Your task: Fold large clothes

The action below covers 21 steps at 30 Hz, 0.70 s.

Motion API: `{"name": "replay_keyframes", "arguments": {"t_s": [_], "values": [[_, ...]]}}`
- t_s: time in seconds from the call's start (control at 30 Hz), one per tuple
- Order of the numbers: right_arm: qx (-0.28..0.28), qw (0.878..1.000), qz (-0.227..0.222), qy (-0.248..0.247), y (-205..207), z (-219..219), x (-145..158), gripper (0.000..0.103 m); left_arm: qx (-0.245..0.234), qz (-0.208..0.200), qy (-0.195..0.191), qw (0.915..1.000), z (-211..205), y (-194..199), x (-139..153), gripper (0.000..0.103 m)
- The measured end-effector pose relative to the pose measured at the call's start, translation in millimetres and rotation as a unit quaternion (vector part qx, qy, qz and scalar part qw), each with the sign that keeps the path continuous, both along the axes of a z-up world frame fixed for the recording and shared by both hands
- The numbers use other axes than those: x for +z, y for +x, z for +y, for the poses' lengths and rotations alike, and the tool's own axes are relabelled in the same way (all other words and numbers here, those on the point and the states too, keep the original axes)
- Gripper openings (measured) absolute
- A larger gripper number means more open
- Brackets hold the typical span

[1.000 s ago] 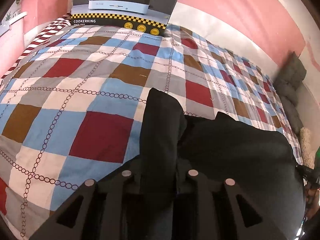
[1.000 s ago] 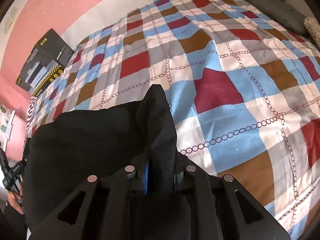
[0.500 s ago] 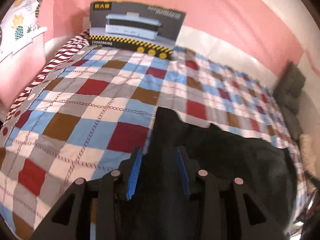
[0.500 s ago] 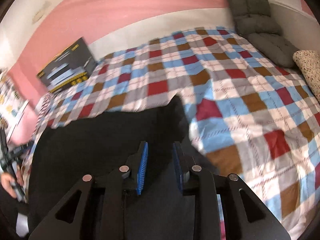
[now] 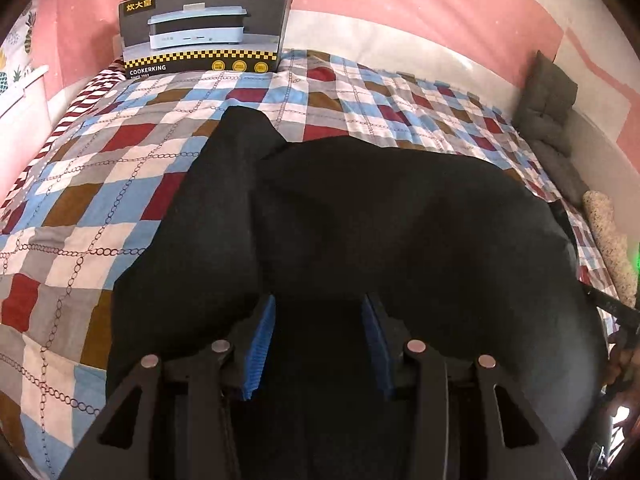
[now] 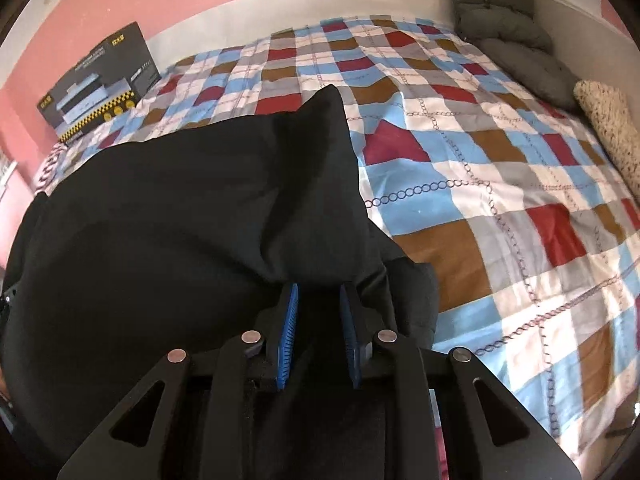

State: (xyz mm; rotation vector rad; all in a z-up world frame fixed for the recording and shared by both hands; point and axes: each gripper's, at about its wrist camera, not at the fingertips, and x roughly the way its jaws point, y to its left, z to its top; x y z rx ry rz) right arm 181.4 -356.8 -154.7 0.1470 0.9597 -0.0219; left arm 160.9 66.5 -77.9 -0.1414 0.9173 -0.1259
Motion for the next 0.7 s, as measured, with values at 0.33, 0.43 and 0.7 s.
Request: {"name": "replay_keyframes", "arguments": {"t_s": [0.33, 0.43, 0.7], "values": [[0.088, 0.994, -0.050, 0.038, -84, 72, 49, 0.023, -0.065, -0.029, -0.042, 0.9966, -44, -62, 37, 0.046], [0.122, 0.991, -0.038, 0.032, -97, 95, 35, 0.023, -0.092, -0.016, -0.035, 0.9950, -66, -69, 23, 0.046], [0.118, 0.993, -0.020, 0.012, -89, 97, -3, 0.023, -0.093, -0.011, 0.004, 0.9956, -79, -63, -3, 0.051]]}}
